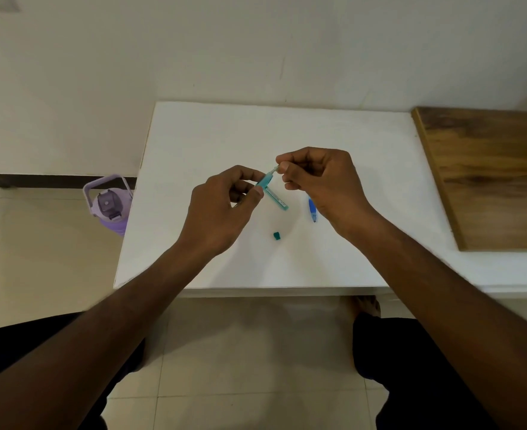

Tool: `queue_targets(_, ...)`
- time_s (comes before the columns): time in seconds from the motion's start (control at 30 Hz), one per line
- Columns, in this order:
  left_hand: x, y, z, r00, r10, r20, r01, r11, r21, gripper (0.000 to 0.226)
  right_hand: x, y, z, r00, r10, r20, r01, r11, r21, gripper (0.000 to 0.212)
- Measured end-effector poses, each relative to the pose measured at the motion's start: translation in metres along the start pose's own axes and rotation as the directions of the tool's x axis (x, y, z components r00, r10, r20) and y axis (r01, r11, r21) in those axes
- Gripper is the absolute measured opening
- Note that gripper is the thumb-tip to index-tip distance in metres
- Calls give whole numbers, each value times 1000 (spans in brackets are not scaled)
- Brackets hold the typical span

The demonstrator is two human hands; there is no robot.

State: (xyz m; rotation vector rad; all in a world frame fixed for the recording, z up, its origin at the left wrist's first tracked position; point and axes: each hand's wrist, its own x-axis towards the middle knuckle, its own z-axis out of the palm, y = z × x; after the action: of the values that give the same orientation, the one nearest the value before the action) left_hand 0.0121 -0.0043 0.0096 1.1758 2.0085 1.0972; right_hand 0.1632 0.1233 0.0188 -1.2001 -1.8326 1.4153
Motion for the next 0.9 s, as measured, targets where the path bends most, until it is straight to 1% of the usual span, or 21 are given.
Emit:
queue_targets(0.13,-1,1,-1,1000,27,-4,-27,1000,12,18,1,-2,-4,999,-7,49,9,999,-39,10)
queue_targets(0.27,-1,0,-2,997,70,18,-71,996,47,15,2,-2,-5,995,-8,100,20,992,-122,11)
queue_targets(0.4,-1,-2,-2,994,107,23,-109,991,84,18,4,-2,-12,989,0,146,20,990,-138,12)
queue_targets(0.47,0,-3,-2,992,119,31,-121,989,84,17,4,-3,-13,987,-8,160,29,991,-128,13)
queue_targets(0.6,0,-5,-3,988,154,24,-155,986,66,18,2,-2,-12,982,18,186,-11,999,-35,15)
queue_targets(0.7,0,-6,-2,990,137,39,-139,989,56,16,1,-3,-12,980,24,199,-19,999,-29,18)
queue_targets(0.8,3,-7,0,997,82,8,-82,995,58,17,0,1,-8,991,25,130,-9,993,-121,22)
queue_targets(0.83,5,-8,-1,998,54,-22,-53,997,50,19,-1,4,-6,992,9,124,18,978,-209,23)
queue_targets(0.9,9,-11,-3,997,-17,-74,18,1000,9,20,-4,11,-2,982,-54,182,132,883,-450,20)
